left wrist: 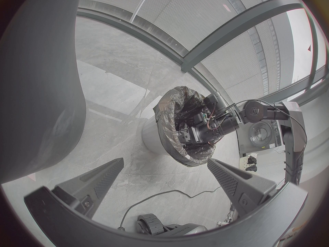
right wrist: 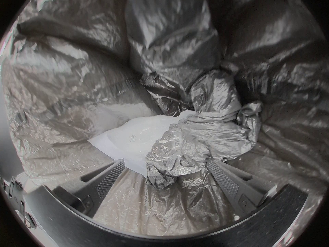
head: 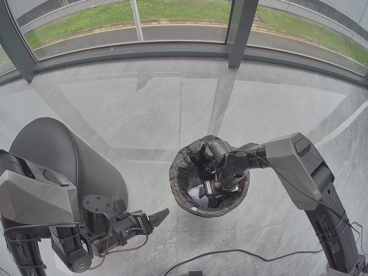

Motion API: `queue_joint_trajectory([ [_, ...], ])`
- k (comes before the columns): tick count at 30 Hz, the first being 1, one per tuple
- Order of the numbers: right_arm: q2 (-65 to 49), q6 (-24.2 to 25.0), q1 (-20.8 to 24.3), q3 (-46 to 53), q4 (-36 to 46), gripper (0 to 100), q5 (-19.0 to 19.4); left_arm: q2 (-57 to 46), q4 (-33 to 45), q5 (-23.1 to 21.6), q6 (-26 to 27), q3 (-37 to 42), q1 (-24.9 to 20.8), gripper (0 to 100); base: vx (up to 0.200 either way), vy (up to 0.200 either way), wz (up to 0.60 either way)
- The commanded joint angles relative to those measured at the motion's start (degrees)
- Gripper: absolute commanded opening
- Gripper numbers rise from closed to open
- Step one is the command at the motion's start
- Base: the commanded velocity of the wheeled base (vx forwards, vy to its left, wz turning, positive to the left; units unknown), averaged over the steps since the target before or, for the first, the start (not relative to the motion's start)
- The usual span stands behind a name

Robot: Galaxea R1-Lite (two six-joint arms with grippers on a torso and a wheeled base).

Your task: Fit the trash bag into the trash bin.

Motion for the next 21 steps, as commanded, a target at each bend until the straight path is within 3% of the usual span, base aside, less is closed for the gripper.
queue_joint_trajectory([
  [1, -3.1, 0.0, 0.4, 0.0, 0.3, 100, 0.0, 0.0, 0.0, 0.0, 0.0, 0.0, -0.1, 100, 0.0, 0.0, 0.0],
  [11, -12.8, -1.2, 2.8, 0.0, 6.8, 100, -0.2, -3.7, -0.1, 0.0, 0.0, 0.8, -0.1, 100, 0.0, 0.0, 0.0],
  [14, -17.5, -1.7, 4.8, 0.0, 17.5, 100, -0.9, -8.2, 0.0, 0.0, 0.1, 1.5, -0.1, 100, 0.0, 0.0, 0.0],
  [15, -19.8, -2.8, 5.8, 0.0, 27.4, 100, -1.1, -11.3, 0.0, 0.0, 0.2, 2.1, -0.1, 100, 0.0, 0.0, 0.0],
  [16, -20.0, -2.9, 5.9, 0.0, 28.3, 100, -1.2, -11.6, 0.0, 0.0, 0.2, 2.2, -0.1, 100, 0.0, 0.0, 0.0],
  [17, -21.6, -2.9, 7.3, 0.0, 39.0, 100, -3.1, -14.7, 0.0, 0.0, 0.4, 2.5, -0.1, 100, 0.0, 0.0, 0.0],
  [18, -22.4, -2.4, 8.0, 0.0, 43.7, 100, -4.9, -16.5, 0.1, 0.0, 0.6, 2.7, 0.0, 100, 0.0, 0.0, 0.0],
  [21, -24.3, 1.5, 9.3, 0.0, 51.2, 100, -8.4, -21.0, 0.3, 0.0, 1.5, 3.3, 0.0, 100, 0.0, 0.0, 0.0],
])
